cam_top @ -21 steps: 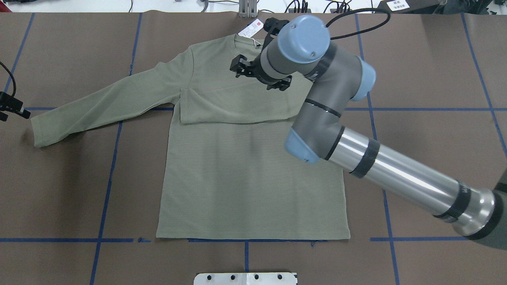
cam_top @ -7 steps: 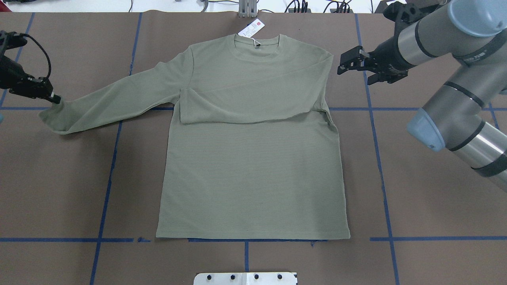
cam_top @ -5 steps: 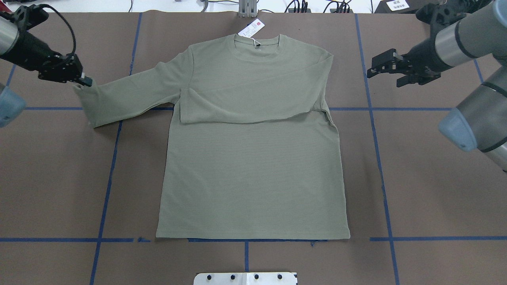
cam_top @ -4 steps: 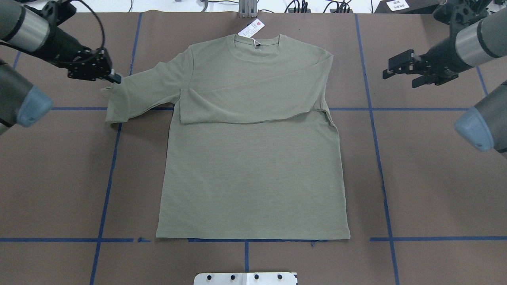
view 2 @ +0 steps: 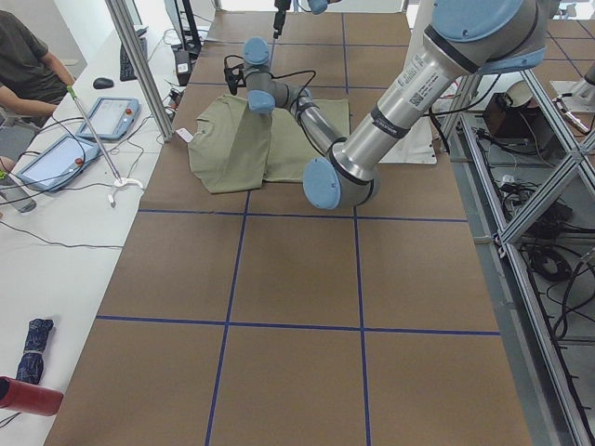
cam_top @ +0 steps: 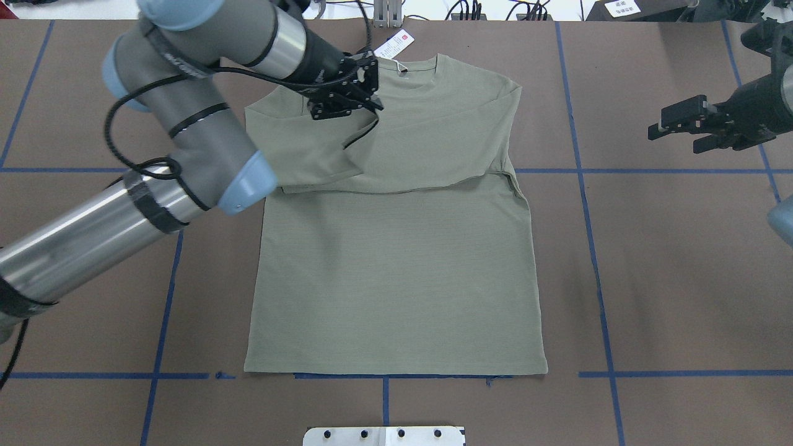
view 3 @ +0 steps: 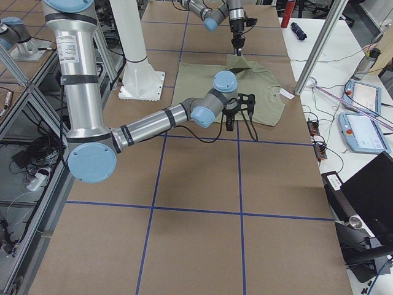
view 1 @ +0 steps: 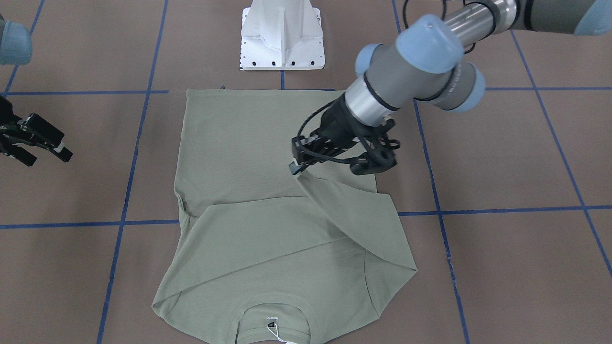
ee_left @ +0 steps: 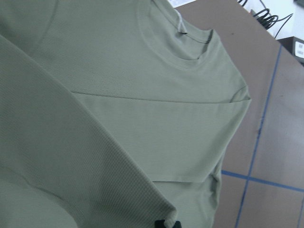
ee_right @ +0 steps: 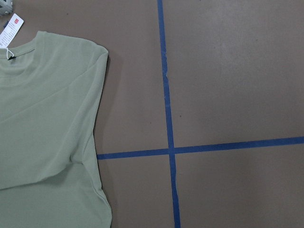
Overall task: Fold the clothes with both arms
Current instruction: 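Fold the held sleeve with the left gripper across the shirt body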
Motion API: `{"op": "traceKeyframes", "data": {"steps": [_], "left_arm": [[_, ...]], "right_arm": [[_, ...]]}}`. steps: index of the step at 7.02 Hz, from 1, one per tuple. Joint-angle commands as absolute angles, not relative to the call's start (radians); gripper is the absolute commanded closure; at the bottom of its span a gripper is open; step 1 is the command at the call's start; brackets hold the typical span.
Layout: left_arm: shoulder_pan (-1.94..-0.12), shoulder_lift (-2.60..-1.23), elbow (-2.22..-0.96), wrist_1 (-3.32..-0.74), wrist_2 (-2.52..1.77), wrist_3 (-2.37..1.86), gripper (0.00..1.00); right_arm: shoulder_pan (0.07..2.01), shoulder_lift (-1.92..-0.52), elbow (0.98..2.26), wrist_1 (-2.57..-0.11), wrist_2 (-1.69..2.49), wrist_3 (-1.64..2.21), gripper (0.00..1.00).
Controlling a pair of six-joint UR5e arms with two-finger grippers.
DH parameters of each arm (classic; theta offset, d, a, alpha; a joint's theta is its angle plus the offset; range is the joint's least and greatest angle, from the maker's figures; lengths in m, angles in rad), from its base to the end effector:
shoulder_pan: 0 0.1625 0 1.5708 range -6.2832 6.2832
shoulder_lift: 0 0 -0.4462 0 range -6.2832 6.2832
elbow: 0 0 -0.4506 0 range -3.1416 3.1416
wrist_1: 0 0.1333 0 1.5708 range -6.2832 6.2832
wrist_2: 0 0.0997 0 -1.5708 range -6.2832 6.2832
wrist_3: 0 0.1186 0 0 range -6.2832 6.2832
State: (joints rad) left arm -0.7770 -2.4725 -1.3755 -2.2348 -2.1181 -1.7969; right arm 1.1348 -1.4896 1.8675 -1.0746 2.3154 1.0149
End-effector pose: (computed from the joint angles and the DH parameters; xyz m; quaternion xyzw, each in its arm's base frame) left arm 0.5287 -0.6203 0.0692 -0.0356 0.6432 -0.2085 0.7359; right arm -0.1994 -0.5534 0.4205 0.0763 -0.5082 0.0933 0.8528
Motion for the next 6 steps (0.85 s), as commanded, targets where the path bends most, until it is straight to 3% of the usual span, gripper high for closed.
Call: {"op": "traceKeyframes", "data": {"steps": [1, 3, 5, 6], "left_arm": [[-0.663, -2.708, -1.092, -2.261, -1.905, -1.890, 1.00], [-0.611, -2.811, -0.856, -2.388, -1.749, -1.922, 1.00], [-0.565, -2.833, -0.821, -2.402, -1.706, -1.952, 1.00], [-0.542, -2.832, -0.818, -2.407, -1.686, -1.953, 0.50]], "right_arm": [[1.135, -1.512, 1.876, -1.049, 2.315, 1.017, 0.00], [1.135, -1.522, 1.871, -1.048, 2.315, 1.014, 0.00], [1.135, -1.529, 1.871, -1.045, 2.315, 1.014, 0.00], [1.135, -1.529, 1.871, -1.045, 2.316, 1.014, 0.00]]}}
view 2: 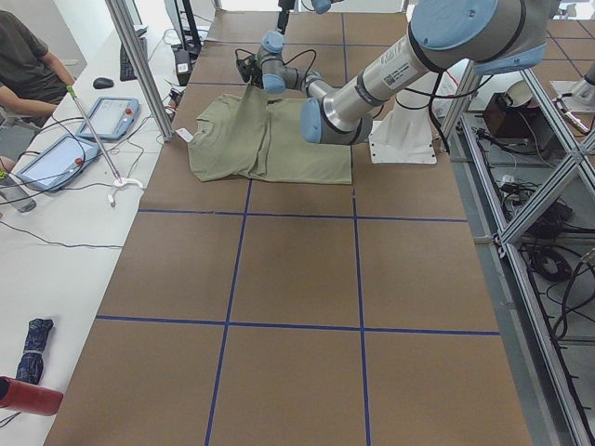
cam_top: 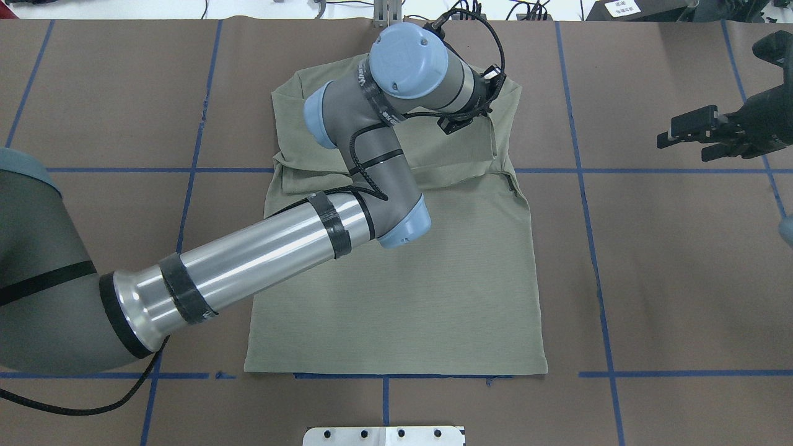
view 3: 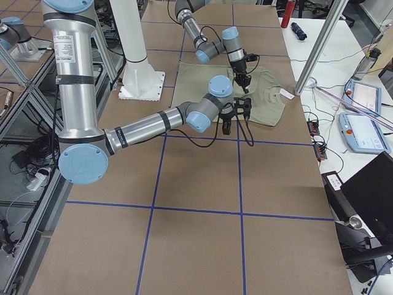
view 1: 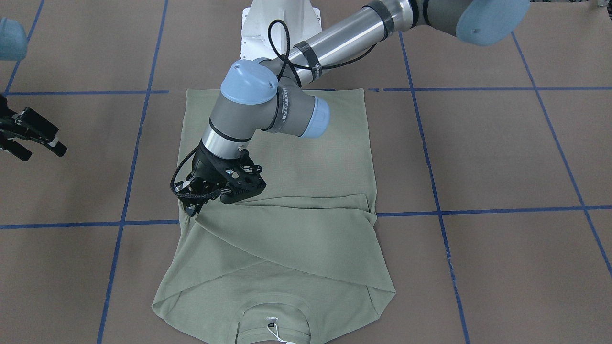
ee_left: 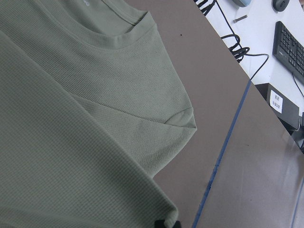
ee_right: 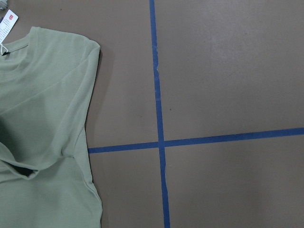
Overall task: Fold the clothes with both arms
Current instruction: 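Fold the held sleeve with the left gripper across the shirt body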
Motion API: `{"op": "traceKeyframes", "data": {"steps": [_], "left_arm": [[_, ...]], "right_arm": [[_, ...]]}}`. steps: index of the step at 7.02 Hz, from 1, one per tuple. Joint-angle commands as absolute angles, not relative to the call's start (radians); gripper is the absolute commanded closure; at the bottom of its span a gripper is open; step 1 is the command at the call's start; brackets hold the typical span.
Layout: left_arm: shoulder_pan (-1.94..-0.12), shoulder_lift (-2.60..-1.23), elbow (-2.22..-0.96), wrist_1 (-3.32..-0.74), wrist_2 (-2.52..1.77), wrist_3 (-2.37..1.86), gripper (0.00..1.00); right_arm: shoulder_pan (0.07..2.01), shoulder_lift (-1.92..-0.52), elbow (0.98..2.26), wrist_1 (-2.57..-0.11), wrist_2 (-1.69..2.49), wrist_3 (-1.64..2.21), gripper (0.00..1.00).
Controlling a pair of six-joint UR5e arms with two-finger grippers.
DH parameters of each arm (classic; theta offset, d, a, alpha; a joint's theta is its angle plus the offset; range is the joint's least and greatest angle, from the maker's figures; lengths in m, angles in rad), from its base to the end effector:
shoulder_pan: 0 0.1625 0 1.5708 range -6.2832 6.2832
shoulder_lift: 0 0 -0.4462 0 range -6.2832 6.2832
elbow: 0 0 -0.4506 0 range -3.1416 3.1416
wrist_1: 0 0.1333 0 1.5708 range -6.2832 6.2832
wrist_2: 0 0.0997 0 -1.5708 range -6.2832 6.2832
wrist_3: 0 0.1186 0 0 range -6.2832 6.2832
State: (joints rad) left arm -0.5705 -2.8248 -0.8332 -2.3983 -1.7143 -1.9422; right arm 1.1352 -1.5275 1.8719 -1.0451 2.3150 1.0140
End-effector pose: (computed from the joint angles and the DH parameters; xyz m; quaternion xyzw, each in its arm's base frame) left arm 0.7389 -0.6124 0.0083 0.0059 0.6234 -0.3144 0.7159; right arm -0.1944 -0.5431 0.4362 0.0753 -0.5071 0.0941 0.8534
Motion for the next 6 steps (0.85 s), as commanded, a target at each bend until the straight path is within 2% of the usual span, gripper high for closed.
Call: {"op": "traceKeyframes", "data": {"steps": [1, 3, 4, 5, 6], "left_arm": [[-0.541, -2.832, -0.821, -2.405, -1.687, -1.954, 0.28], [-0.548, -2.789, -0.944, -2.343, -1.802, -1.954, 0.27], [-0.552, -2.702, -1.115, -2.227, -1.875, -1.942, 0.27], [-0.557, -2.557, -1.323, -2.197, -1.881, -1.937, 0.28], [-0.577, -2.433, -1.479, -2.191, -1.911, -1.881, 0.28]], "right_arm": [[1.134, -1.526, 1.874, -1.045, 2.315, 1.023, 0.00], [1.076, -1.513, 1.887, -1.045, 2.310, 1.041, 0.00], [1.013, -1.514, 1.938, -1.046, 2.290, 1.171, 0.00], [0.909, -1.517, 1.983, -1.048, 2.204, 1.275, 0.00], [0.802, -1.516, 2.023, -1.049, 2.109, 1.424, 0.00]]}}
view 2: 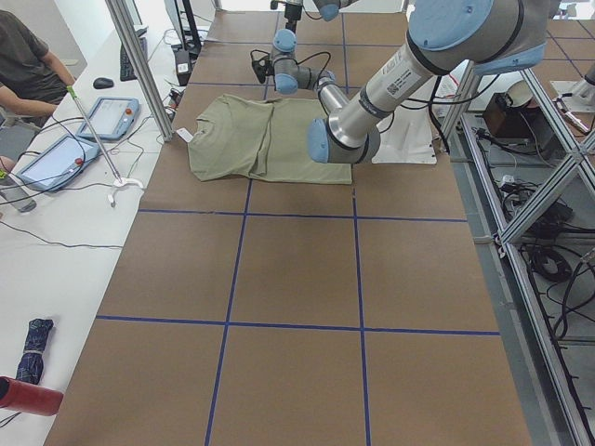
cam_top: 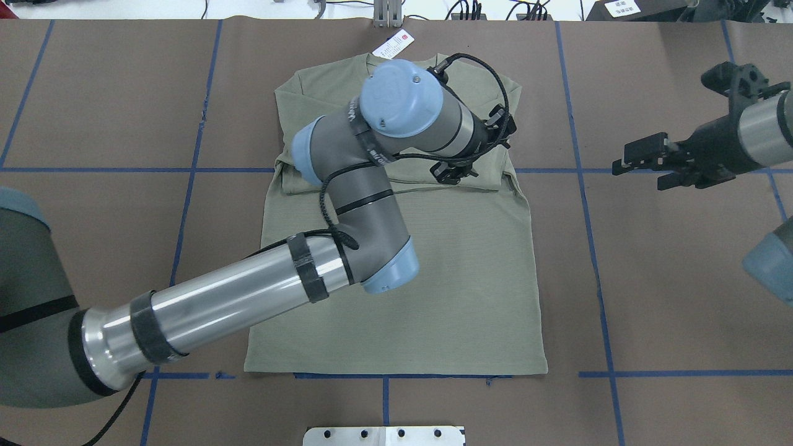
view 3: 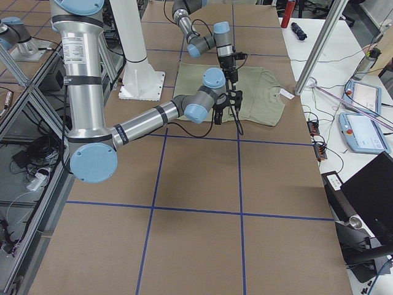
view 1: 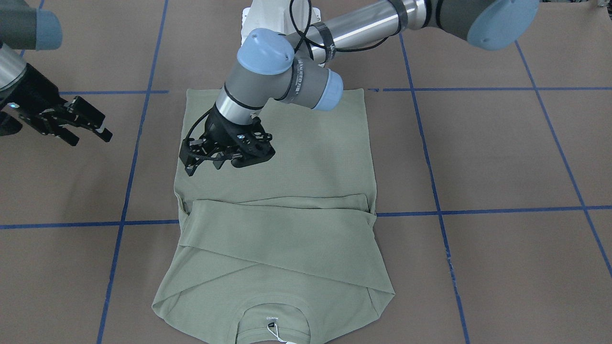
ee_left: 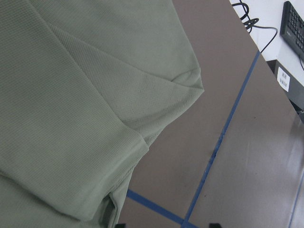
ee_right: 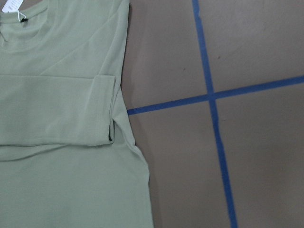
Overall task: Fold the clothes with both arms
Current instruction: 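Release the sleeve with the left gripper while the right gripper moves to the hem corner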
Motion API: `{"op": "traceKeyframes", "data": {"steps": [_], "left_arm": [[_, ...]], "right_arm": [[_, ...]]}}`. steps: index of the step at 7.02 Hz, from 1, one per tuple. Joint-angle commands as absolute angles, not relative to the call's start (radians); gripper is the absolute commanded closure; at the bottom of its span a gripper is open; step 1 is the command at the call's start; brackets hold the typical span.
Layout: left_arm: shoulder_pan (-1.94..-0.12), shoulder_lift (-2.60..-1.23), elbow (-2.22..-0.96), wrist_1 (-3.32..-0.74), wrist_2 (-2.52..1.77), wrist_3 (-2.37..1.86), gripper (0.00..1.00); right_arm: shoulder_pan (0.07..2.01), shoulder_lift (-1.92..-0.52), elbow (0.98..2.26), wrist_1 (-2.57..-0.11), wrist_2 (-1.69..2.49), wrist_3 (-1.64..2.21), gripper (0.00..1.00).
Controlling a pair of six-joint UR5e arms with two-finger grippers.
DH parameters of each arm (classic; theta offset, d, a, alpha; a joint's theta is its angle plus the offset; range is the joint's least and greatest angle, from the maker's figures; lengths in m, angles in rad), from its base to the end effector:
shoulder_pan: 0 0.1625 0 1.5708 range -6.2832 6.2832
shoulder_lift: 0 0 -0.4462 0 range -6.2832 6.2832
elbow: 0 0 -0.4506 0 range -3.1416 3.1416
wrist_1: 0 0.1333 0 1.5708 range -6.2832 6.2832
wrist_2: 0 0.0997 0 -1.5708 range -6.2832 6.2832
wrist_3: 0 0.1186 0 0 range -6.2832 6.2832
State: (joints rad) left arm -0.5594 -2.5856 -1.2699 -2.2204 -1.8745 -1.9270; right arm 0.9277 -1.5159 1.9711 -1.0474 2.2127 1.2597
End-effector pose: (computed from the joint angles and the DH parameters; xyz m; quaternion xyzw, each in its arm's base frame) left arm 0.6692 -0.5344 0.0287 -0.0537 0.6316 -0.2537 0.7306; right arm -0.2882 -0.4884 0.3802 0.0322 -0.5248 0.1129 0.8431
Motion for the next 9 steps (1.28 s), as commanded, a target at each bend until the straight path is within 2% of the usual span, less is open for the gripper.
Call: {"op": "traceKeyframes", "data": {"steps": [1, 2, 3, 4, 7, 9], "left_arm": [[-0.589, -2.304, -1.615, -2.189, -1.923, -1.820, 0.28], [-0.612, -2.198, -1.726, -2.189, -1.945, -1.763, 0.29], [-0.629, -2.162, -1.749, -2.189, -1.959, -1.731, 0.29], [-0.629, -2.161, -1.744, -2.189, -1.954, -1.720, 0.29], [-0.630, -2.157, -1.744, -2.191, -1.954, -1.717, 0.29], [-0.630, -2.142, -1.747, -2.191, -1.953, -1.717, 0.29]], "right_arm": [[0.690, -1.519, 2.064, -1.051, 2.014, 1.544, 0.00], [0.557, -1.525, 2.089, -1.060, 1.852, 1.625, 0.00], [0.423, -1.525, 2.091, -1.083, 1.666, 1.687, 0.01], [0.338, -1.516, 2.123, -1.159, 1.531, 1.751, 0.02], [0.143, -1.541, 2.129, -1.192, 1.335, 2.067, 0.15], [0.094, -1.565, 2.129, -1.225, 1.292, 2.118, 0.23]]}}
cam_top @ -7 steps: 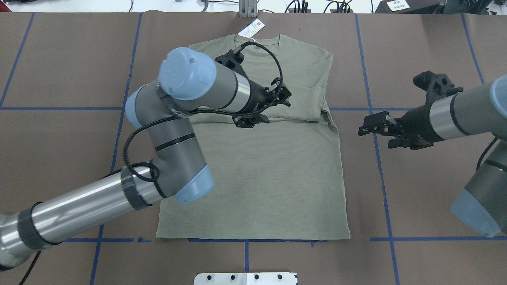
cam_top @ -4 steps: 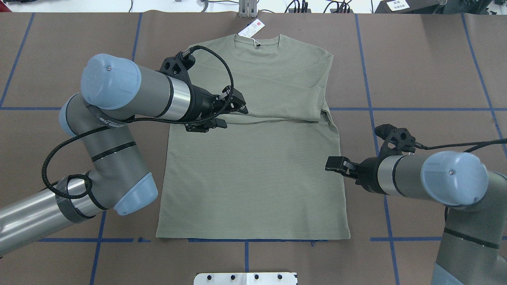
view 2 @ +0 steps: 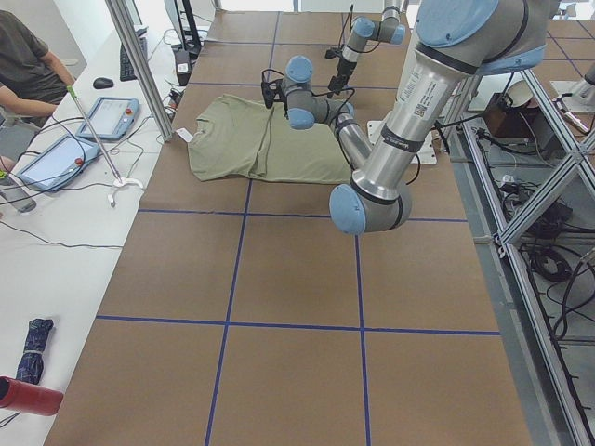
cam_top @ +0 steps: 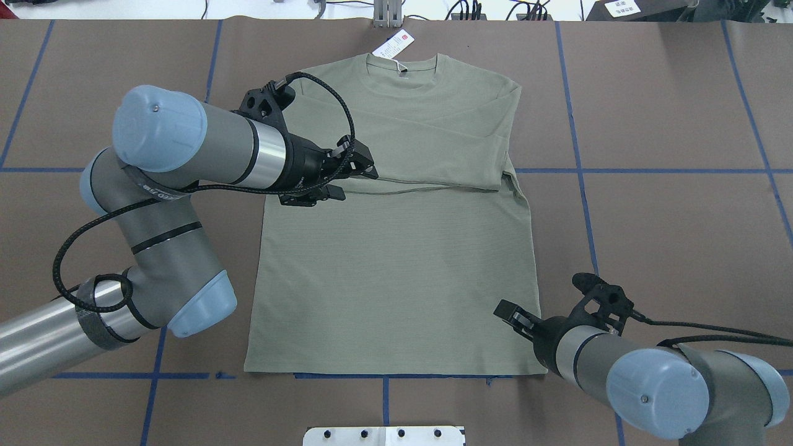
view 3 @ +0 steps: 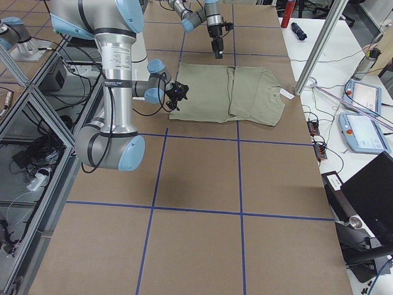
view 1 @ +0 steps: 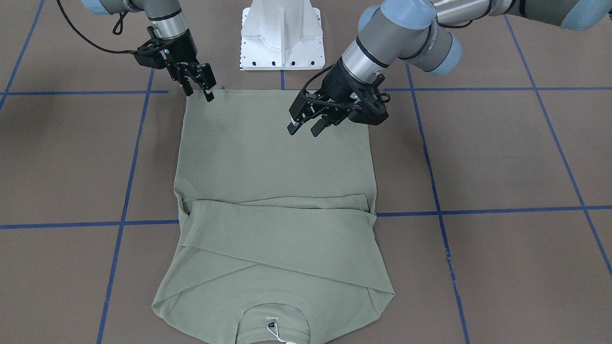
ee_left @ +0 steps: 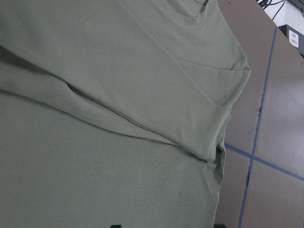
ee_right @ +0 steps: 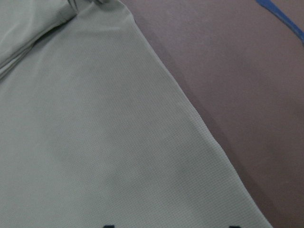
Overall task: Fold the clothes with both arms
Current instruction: 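Release the sleeve with the left gripper while the right gripper moves to the hem corner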
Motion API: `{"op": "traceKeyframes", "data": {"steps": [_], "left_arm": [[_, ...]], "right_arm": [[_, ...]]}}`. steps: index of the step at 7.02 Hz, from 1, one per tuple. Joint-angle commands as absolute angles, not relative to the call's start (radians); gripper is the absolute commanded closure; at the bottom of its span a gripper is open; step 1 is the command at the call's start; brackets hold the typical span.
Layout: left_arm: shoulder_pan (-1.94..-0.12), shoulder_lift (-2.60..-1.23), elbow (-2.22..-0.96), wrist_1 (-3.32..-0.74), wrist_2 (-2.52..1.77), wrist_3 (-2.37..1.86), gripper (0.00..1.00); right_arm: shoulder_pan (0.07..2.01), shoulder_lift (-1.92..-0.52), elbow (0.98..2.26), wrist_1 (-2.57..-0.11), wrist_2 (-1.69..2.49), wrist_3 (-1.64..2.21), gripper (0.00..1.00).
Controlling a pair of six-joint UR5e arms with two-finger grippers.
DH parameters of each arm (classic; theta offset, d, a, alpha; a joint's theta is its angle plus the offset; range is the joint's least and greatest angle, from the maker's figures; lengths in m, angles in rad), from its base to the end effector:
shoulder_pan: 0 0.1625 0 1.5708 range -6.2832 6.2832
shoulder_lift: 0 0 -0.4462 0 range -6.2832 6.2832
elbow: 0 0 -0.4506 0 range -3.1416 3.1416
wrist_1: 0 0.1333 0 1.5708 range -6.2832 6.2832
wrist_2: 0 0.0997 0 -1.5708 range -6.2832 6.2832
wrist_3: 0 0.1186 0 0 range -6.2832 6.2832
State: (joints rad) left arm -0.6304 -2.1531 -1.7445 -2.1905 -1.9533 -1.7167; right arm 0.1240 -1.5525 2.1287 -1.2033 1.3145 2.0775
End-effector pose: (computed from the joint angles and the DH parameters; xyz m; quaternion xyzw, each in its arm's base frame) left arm 0.5134 -0.4848 0.1496 0.0069 0.6403 -0.1754 0.7478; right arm -0.5131 -0.2286 0.3497 0.0260 -0.4642 0.3292 0.8218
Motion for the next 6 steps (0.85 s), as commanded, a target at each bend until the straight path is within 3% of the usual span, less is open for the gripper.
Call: {"op": "traceKeyframes", "data": {"steps": [1, 6], "left_arm": [[-0.630, -2.140, -1.749, -2.191, -1.951, -1.717, 0.29], [-0.634, -2.135, -1.759, -2.191, -1.950, -1.718, 0.29]], "right_arm": [[0.089, -1.566, 2.117, -1.230, 1.292, 2.156, 0.28], [0.038, -1.620, 2.115, -1.230, 1.316, 2.158, 0.31]]}}
